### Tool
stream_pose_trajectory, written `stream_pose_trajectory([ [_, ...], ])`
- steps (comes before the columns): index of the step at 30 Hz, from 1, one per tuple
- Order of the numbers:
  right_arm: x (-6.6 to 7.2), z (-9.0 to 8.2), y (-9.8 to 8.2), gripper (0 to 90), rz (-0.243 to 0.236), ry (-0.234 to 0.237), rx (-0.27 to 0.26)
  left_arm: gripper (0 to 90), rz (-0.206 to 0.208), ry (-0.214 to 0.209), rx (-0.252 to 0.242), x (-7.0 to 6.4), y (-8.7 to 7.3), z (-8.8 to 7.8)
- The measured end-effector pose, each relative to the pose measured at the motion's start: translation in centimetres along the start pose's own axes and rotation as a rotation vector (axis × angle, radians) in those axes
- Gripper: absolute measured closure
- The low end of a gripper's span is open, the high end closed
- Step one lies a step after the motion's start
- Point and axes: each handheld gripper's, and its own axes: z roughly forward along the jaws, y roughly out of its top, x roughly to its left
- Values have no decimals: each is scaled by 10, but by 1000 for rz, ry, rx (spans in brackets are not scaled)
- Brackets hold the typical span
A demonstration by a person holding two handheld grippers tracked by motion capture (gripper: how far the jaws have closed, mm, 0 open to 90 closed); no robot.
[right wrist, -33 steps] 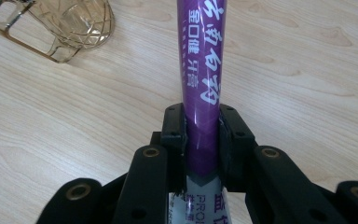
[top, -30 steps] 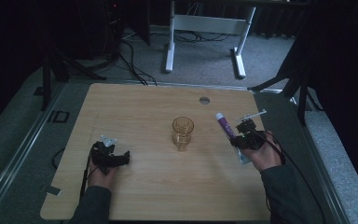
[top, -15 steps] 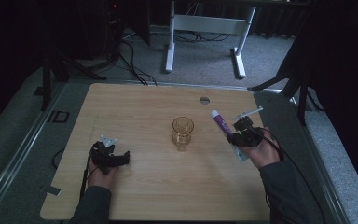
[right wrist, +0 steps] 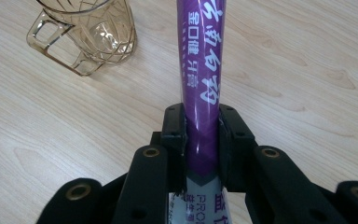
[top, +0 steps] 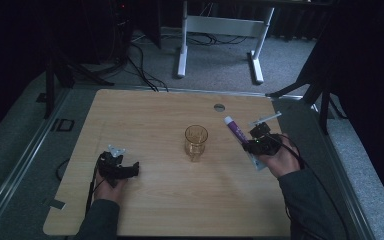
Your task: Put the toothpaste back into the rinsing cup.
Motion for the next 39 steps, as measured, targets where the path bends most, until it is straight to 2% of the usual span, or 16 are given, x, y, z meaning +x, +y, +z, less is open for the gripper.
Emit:
stream_pose_trajectory([
  [6, -1, 0, 2, 752, -11, 11, -6, 83, 0, 0, 0, 0, 0, 0],
  [18, -1, 0, 7, 752, -62, 33, -6, 83, 0, 0, 0, 0, 0, 0],
  [39, 0, 0, 16, 755, -103, 57, 7, 82, 0, 0, 0, 0, 0, 0],
])
